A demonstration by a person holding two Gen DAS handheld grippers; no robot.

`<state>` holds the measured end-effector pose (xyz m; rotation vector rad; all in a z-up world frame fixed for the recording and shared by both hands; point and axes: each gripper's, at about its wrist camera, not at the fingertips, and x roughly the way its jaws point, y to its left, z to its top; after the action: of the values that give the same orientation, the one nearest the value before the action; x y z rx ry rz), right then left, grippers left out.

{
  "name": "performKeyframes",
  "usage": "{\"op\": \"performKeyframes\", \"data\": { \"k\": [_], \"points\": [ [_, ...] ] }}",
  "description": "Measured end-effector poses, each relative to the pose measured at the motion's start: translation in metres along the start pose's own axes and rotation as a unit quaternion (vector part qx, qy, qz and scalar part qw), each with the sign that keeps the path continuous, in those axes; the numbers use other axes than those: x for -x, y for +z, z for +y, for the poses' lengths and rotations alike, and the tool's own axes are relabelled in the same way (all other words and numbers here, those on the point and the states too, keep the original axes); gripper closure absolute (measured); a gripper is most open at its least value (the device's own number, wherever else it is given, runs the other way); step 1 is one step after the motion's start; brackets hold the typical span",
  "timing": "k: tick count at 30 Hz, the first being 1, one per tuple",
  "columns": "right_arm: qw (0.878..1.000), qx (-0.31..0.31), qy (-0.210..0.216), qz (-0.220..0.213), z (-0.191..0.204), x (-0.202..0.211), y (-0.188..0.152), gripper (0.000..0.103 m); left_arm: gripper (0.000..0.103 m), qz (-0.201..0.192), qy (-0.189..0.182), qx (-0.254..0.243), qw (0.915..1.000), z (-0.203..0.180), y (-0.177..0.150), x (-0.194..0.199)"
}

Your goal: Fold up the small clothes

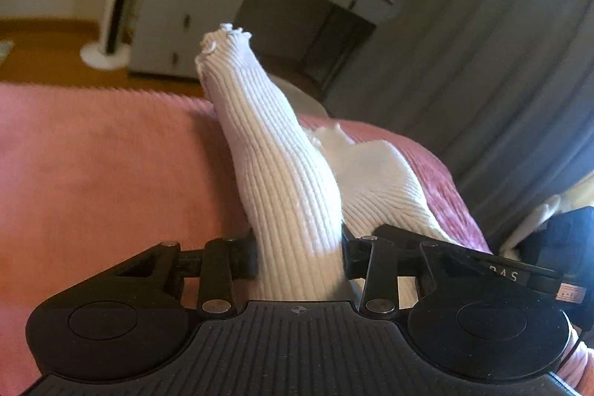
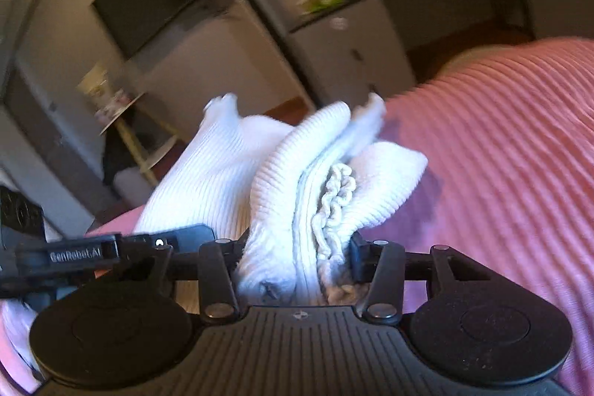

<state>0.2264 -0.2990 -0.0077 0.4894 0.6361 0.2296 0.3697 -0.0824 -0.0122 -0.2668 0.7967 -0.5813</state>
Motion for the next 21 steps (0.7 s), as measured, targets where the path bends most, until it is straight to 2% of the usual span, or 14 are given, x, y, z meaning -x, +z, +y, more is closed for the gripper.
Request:
{"op": "performKeyframes", "data": {
  "k": [4,5,6,8,10,12,14,17,19,21],
  "points": [
    [0.999,-0.014,0.037,0.011,0.032,-0.006,-0.024,0.057,0.059,0.001,0.04,0.031,0.9987,0.024,-0.018,0.041],
    [0.999,-0.02,0.042,0.019,0.038,-0.01,-0.031,0.053,0.056,0.008,0.065,0.025,0.9976,0.028,-0.025,0.046],
    [0.998,-0.023,0.04,0.031,0.043,-0.014,-0.036,0.05,0.046,0.015,0.095,0.022,0.9951,0.032,-0.033,0.048],
    [0.998,-0.019,0.01,0.054,0.055,-0.014,-0.052,0.045,0.044,0.032,0.158,0.02,0.9868,0.037,-0.049,0.056],
    [0.999,-0.015,-0.008,0.028,0.066,0.011,-0.068,0.041,0.034,0.004,0.154,0.025,0.9878,0.033,-0.065,0.081],
    [0.999,-0.05,0.003,0.003,0.067,0.042,-0.083,0.038,0.023,-0.019,0.141,0.039,0.989,0.024,-0.088,0.111],
    [0.996,-0.088,0.022,-0.017,0.066,0.07,-0.098,0.038,0.021,-0.029,0.14,0.036,0.9891,0.014,-0.111,0.125],
    [0.991,-0.127,0.029,-0.028,0.064,0.095,-0.123,0.038,0.021,-0.005,0.154,0.01,0.9881,0.0,-0.135,0.125],
    [0.987,-0.154,0.038,-0.018,0.063,0.097,-0.134,0.039,0.022,0.013,0.162,-0.006,0.9867,-0.006,-0.147,0.121],
    [0.985,-0.165,0.038,-0.008,0.064,0.089,-0.137,0.041,0.022,0.014,0.185,-0.018,0.9825,-0.008,-0.152,0.115]
  ]
}}
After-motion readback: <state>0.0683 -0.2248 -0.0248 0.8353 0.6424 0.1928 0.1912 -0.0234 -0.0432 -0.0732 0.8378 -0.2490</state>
